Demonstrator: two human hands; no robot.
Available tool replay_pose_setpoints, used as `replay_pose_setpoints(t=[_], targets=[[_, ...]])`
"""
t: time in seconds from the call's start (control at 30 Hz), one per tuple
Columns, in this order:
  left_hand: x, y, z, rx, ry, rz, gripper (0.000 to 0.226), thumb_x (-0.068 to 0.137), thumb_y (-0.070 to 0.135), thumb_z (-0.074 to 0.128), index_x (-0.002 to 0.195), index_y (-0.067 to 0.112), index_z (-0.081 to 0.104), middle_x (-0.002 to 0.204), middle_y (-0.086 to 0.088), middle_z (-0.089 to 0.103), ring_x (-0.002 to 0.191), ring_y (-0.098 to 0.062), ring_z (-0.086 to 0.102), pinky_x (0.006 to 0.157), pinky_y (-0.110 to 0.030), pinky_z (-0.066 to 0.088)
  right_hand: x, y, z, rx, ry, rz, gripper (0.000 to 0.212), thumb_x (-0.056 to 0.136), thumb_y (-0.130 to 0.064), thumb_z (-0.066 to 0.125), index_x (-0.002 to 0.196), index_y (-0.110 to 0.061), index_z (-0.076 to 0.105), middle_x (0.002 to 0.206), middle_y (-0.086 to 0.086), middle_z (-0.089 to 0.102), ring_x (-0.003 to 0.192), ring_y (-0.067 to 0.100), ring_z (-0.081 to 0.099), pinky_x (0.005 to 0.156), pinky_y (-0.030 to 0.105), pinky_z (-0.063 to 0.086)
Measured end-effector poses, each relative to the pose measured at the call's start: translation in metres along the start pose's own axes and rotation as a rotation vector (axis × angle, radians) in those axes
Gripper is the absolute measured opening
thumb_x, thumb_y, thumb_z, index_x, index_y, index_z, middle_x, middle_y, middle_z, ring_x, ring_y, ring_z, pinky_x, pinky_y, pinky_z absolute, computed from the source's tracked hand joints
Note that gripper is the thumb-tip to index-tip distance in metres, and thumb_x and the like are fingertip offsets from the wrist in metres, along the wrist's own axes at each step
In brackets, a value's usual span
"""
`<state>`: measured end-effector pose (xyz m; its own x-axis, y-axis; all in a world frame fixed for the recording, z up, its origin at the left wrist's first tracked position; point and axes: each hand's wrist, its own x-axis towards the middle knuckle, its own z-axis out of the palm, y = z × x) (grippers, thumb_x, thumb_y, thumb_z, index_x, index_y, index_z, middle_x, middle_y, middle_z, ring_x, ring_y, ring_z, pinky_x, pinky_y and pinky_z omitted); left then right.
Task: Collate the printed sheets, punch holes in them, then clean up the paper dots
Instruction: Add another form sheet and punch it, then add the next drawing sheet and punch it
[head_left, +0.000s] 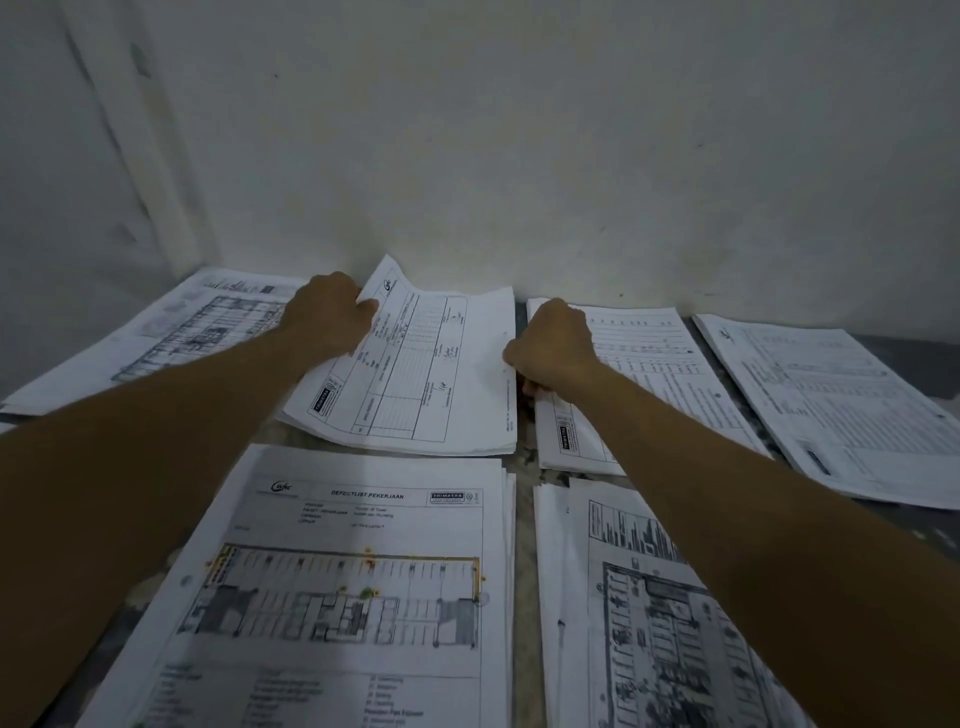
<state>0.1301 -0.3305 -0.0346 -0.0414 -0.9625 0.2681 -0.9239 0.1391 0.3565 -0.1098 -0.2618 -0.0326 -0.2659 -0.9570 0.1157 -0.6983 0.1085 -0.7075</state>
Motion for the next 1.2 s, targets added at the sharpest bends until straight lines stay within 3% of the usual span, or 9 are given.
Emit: replay_pose_setpoints(t=[0.13, 0.33, 0.4, 0.47, 0.57, 0.73, 0.93, 1.03, 1.2], targets=[[-0.001, -0.006, -0.003, 0.13, 0.088, 0.032, 0.041, 0.095, 0.035, 0.053, 0.062, 0.012, 0.044, 0.057, 0.0, 0.045, 0.049, -0.014, 0.044, 0.047, -0.023, 0.031, -0.004, -0.009, -0.005, -0.217, 0.077, -0.146, 0.036, 0.072, -0.005, 0.069, 0.061, -0.013, 0.036, 0.064, -0.001, 0.043, 0.051, 0.01, 0.041, 0.042, 0.018, 0.027], [-0.014, 0.0, -0.033, 0.175, 0.168, -0.005, 0.043, 0.088, 0.035, 0.058, 0.057, 0.012, 0.041, 0.055, -0.004, 0.044, 0.049, -0.02, 0.045, 0.051, -0.025, 0.03, -0.021, -0.034, -0.008, -0.172, 0.094, -0.227, 0.043, 0.071, -0.001, 0.064, 0.054, -0.015, 0.027, 0.054, -0.002, 0.03, 0.046, 0.01, 0.028, 0.044, 0.018, 0.021], [-0.024, 0.003, -0.045, 0.171, 0.159, 0.0, 0.043, 0.086, 0.035, 0.059, 0.056, 0.009, 0.044, 0.055, -0.006, 0.047, 0.049, -0.022, 0.048, 0.051, -0.025, 0.033, -0.031, -0.043, -0.006, -0.164, 0.077, -0.232, 0.039, 0.072, -0.003, 0.064, 0.054, -0.014, 0.031, 0.053, -0.002, 0.034, 0.045, 0.012, 0.036, 0.043, 0.019, 0.029], [-0.036, 0.007, -0.057, 0.181, 0.145, 0.008, 0.044, 0.087, 0.034, 0.06, 0.055, 0.009, 0.044, 0.054, -0.006, 0.047, 0.047, -0.02, 0.045, 0.054, -0.026, 0.037, -0.043, -0.052, -0.004, -0.147, 0.05, -0.229, 0.027, 0.075, -0.005, 0.066, 0.057, -0.008, 0.045, 0.055, 0.003, 0.046, 0.048, 0.019, 0.053, 0.046, 0.027, 0.047], [-0.062, 0.012, -0.077, 0.169, 0.148, 0.019, 0.043, 0.089, 0.032, 0.059, 0.056, 0.007, 0.047, 0.053, -0.006, 0.047, 0.05, -0.023, 0.048, 0.057, -0.03, 0.042, -0.067, -0.067, -0.003, -0.121, 0.032, -0.231, 0.013, 0.076, -0.009, 0.067, 0.076, 0.004, 0.065, 0.067, 0.011, 0.065, 0.052, 0.023, 0.066, 0.055, 0.041, 0.061], [-0.117, 0.002, -0.106, 0.15, 0.178, 0.028, 0.035, 0.09, 0.031, 0.057, 0.067, 0.004, 0.059, 0.063, -0.008, 0.056, 0.064, -0.029, 0.059, 0.061, -0.032, 0.048, -0.108, -0.086, 0.001, -0.068, -0.017, -0.241, 0.015, 0.075, -0.006, 0.062, 0.076, 0.007, 0.068, 0.068, 0.014, 0.07, 0.032, 0.017, 0.059, 0.039, 0.042, 0.055], [-0.183, -0.029, -0.136, 0.073, 0.182, -0.021, 0.033, 0.09, 0.032, 0.059, 0.068, 0.008, 0.067, 0.058, -0.007, 0.065, 0.06, -0.025, 0.064, 0.066, -0.03, 0.055, -0.163, -0.103, 0.009, -0.088, -0.088, -0.296, 0.02, 0.078, -0.008, 0.062, 0.071, 0.01, 0.058, 0.088, 0.025, 0.071, 0.05, 0.033, 0.068, 0.05, 0.052, 0.057], [-0.209, -0.048, -0.147, 0.1, 0.175, -0.066, 0.03, 0.091, 0.035, 0.058, 0.071, 0.014, 0.067, 0.063, -0.003, 0.066, 0.061, -0.022, 0.064, 0.066, -0.029, 0.053, -0.186, -0.11, 0.017, -0.074, -0.106, -0.318, 0.024, 0.078, -0.008, 0.062, 0.08, 0.016, 0.062, 0.083, 0.028, 0.07, 0.056, 0.038, 0.069, 0.055, 0.053, 0.058], [-0.243, -0.097, -0.157, 0.139, 0.154, -0.2, 0.022, 0.09, 0.03, 0.06, 0.08, 0.012, 0.068, 0.083, -0.005, 0.067, 0.076, -0.026, 0.061, 0.069, -0.029, 0.042, -0.22, -0.121, 0.048, -0.139, -0.133, -0.402, 0.021, 0.081, -0.016, 0.063, 0.069, 0.002, 0.061, 0.068, 0.016, 0.064, 0.061, 0.028, 0.063, 0.061, 0.035, 0.057]])
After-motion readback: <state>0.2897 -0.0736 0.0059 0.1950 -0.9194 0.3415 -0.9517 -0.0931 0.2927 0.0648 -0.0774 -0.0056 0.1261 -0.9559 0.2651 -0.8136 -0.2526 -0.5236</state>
